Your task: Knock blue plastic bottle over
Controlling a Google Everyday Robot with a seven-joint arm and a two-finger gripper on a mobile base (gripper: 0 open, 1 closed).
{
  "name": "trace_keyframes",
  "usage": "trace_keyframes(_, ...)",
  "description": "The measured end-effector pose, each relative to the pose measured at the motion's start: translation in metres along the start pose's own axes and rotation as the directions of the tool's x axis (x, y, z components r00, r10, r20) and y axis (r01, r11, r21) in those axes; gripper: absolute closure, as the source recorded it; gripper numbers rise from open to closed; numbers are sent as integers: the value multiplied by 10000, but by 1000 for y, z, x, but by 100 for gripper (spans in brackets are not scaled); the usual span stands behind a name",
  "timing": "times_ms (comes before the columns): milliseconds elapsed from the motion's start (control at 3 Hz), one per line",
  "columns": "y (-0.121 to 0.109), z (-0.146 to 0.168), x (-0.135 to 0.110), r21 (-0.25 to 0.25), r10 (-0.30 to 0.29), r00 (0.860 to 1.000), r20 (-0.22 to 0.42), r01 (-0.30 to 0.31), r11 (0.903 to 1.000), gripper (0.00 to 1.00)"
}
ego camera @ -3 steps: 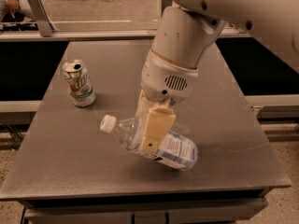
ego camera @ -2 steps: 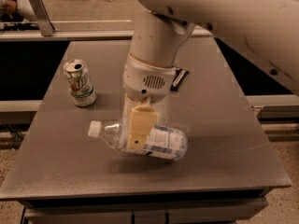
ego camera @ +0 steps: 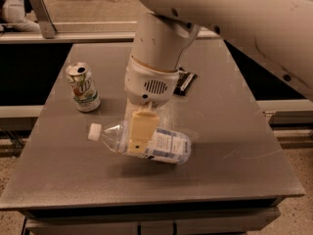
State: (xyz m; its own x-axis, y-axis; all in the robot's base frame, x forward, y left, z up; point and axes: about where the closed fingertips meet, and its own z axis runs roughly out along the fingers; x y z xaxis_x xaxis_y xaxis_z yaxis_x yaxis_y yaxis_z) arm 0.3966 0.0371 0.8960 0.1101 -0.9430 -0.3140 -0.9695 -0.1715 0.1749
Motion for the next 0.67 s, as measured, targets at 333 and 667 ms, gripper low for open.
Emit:
trace_keyframes(333, -1, 17, -8, 665, 519, 9985, -178, -506, 9965, 36)
trace_keyframes(667, -4, 38, -5, 1494, 1712, 9839, -506, -1621, 9754, 13)
